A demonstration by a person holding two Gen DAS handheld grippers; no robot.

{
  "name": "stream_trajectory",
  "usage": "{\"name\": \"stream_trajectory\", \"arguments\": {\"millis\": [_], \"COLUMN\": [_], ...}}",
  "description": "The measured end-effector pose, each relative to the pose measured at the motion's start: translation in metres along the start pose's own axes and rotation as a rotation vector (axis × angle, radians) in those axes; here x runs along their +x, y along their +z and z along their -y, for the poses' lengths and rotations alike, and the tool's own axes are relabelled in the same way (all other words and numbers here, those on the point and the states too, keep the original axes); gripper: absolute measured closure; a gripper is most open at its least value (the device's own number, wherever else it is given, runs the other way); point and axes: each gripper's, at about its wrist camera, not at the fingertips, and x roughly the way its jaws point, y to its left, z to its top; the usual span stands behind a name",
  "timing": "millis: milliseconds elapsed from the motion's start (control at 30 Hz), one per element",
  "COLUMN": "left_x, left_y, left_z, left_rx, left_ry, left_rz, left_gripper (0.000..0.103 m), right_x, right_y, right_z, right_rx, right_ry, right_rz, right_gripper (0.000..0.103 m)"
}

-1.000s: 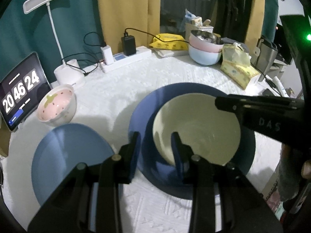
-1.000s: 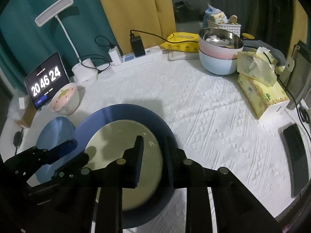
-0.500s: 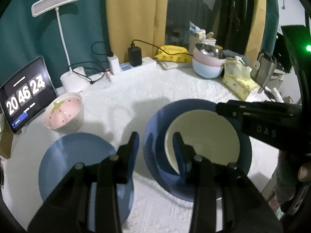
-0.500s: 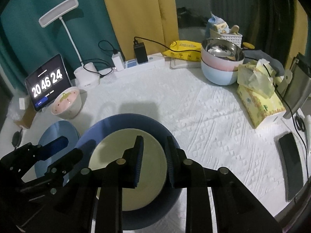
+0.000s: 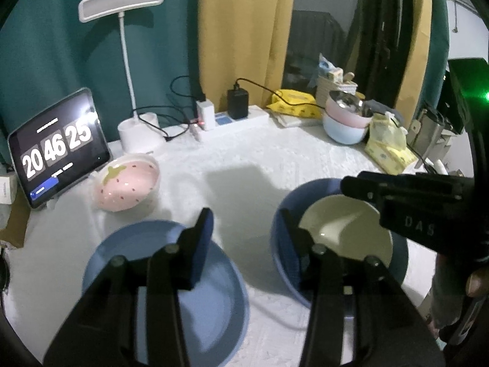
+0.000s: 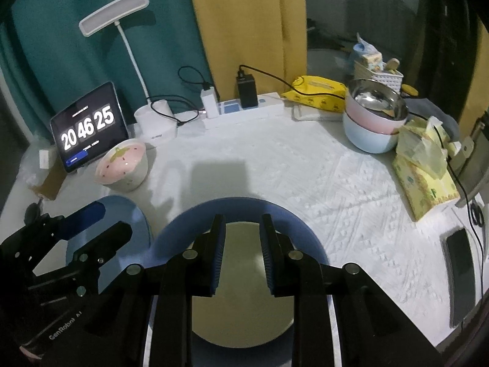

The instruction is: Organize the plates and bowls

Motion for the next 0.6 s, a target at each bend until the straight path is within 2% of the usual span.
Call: {"name": "stream_trajectory", "arguments": {"millis": [600], "left_x": [0.005], "left_y": [0.004], "left_z": [-0.043], "left_rx": [-0.034], "left_ry": [0.027], "left_rz": [0.013], "left_gripper": [0.058], "right_x": [0.026], "right_y": [0.020], "right_z": [-0.039], "right_rx": [-0.063], "right_ry": [0.014], "right_rz": [-0.030], "right_gripper": [0.079]}}
